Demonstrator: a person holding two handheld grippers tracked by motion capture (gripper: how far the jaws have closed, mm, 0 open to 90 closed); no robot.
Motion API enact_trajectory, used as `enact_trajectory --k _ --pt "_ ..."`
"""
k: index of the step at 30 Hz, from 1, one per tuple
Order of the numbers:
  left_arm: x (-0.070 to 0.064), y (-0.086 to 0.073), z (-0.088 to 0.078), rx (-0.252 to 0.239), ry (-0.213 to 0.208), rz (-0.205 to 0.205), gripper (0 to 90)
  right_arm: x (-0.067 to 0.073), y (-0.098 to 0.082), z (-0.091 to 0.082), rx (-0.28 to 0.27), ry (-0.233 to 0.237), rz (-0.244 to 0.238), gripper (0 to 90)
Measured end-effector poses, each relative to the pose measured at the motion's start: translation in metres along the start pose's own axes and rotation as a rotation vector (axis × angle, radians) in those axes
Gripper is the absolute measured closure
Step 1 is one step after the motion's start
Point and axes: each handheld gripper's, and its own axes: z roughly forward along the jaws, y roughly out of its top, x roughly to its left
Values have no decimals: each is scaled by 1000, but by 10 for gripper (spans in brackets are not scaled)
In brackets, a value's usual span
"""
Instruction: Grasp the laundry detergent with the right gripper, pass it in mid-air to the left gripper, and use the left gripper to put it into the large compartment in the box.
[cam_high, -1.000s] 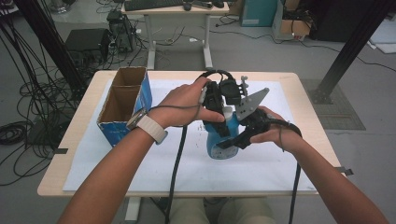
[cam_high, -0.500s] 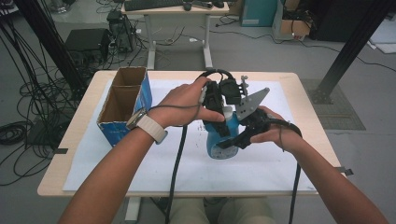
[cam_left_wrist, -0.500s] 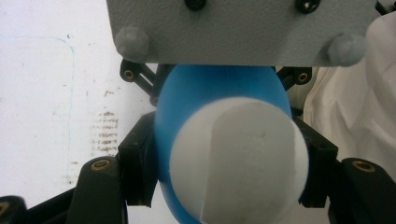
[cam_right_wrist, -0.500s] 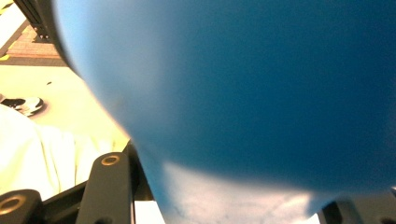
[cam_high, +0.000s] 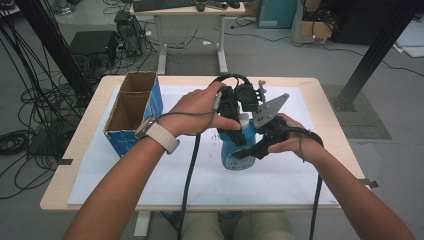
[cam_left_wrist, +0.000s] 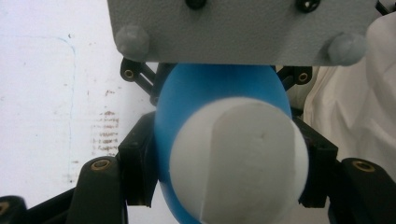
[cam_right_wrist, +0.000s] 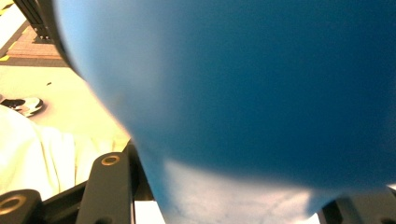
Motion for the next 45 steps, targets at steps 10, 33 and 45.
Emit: enact_trajectory --k 10,33,45 --pt "1 -1 0 -1 0 -2 375 -1 0 1 0 -2 -7 431" --pt "3 3 6 35 -18 -4 377 0 -11 5 -61 19 30 417" --pt "5 -3 5 58 24 -44 376 -12 -33 -10 -71 4 171 63"
